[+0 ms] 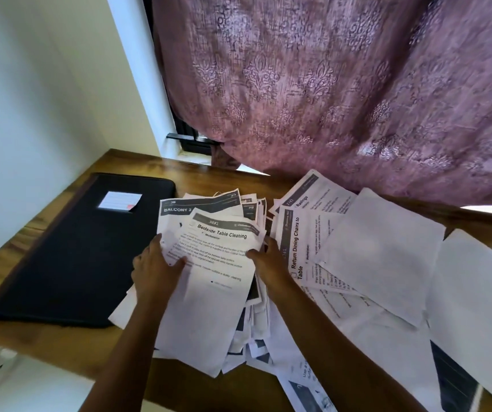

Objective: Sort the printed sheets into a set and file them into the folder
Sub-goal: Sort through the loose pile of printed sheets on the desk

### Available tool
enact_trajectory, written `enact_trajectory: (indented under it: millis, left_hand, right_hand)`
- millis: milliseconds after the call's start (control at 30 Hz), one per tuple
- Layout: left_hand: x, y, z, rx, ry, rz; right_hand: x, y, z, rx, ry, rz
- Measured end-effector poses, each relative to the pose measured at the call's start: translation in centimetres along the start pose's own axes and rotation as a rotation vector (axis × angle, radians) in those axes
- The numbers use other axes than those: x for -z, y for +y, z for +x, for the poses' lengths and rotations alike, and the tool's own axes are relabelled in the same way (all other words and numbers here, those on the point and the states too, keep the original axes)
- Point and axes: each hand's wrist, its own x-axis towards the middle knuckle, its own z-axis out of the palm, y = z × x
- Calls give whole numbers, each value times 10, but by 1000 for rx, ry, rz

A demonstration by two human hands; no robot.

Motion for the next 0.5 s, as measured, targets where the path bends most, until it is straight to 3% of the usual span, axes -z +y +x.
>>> enact_trajectory:
  millis: [133,233,367,500]
  left_hand:
    - [-4,3,-8,-13,-33,-6]
    - [1,-1,-6,27,-33,39]
    - [9,-14,1,-27,-78,23]
    - [21,-21,13,-27,-79,-194]
  right_hand:
    - [-4,-2,-1,-105,-1,256]
    - [-8,-8,-7,-185,-144,373]
    - [-18,-5,-7,-105,-174,118]
    - [-1,-21,-19,61,-90,-97]
